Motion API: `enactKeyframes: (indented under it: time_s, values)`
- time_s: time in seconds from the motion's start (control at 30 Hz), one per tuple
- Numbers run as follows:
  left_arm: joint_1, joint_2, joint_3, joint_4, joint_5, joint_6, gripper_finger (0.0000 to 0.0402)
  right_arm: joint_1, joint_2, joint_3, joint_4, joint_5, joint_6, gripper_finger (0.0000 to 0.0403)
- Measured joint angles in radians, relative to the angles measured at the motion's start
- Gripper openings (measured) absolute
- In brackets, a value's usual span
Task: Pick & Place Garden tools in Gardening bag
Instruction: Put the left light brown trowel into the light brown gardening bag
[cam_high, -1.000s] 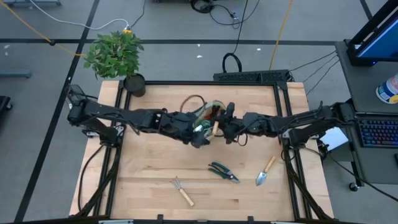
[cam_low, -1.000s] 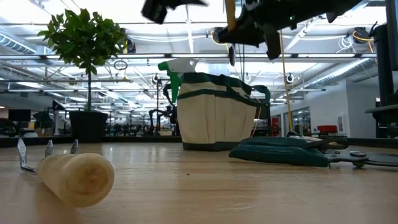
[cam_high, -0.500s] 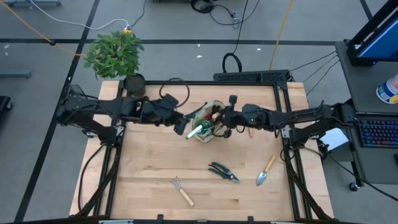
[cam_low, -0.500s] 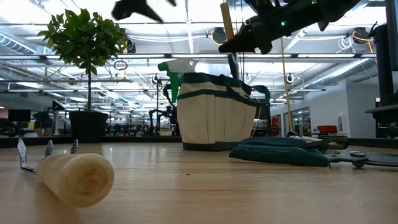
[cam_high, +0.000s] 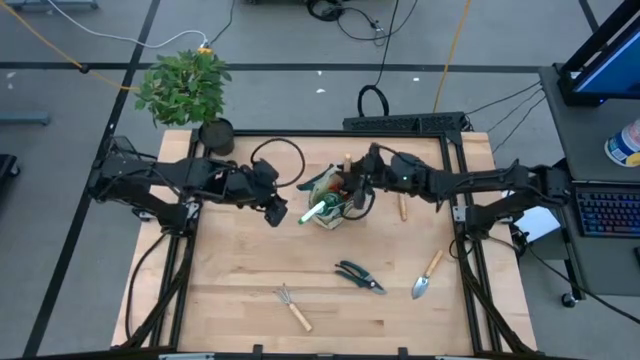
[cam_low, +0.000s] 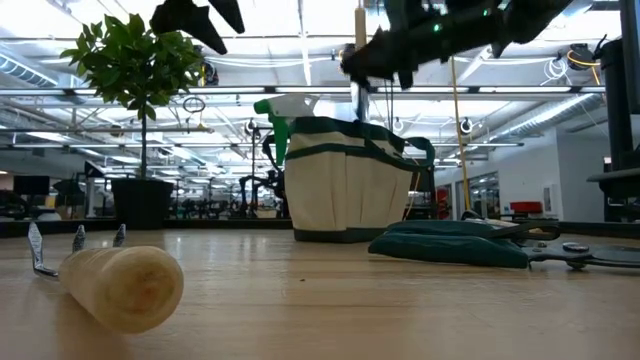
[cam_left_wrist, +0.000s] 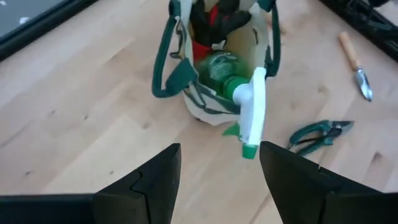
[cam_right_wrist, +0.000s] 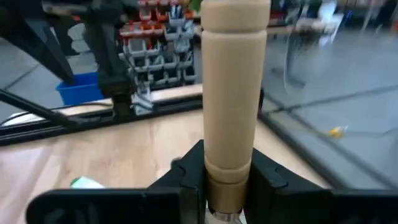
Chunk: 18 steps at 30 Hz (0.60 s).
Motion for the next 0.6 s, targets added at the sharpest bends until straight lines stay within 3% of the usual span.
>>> enactKeyframes:
  time_s: [0.13,0.6]
  values:
    - [-0.022,0.000,0.000,-0.007,-0.057,0.001,0.0225,-0.010,0.071,0.000,0.021,-0.013,0.052,0.0054]
    - [-0.063,0.000,0.000,-0.006,-0.069,-0.020,0.0225,-0.059,0.205,0.000,0.164,-0.002,0.072,0.0054]
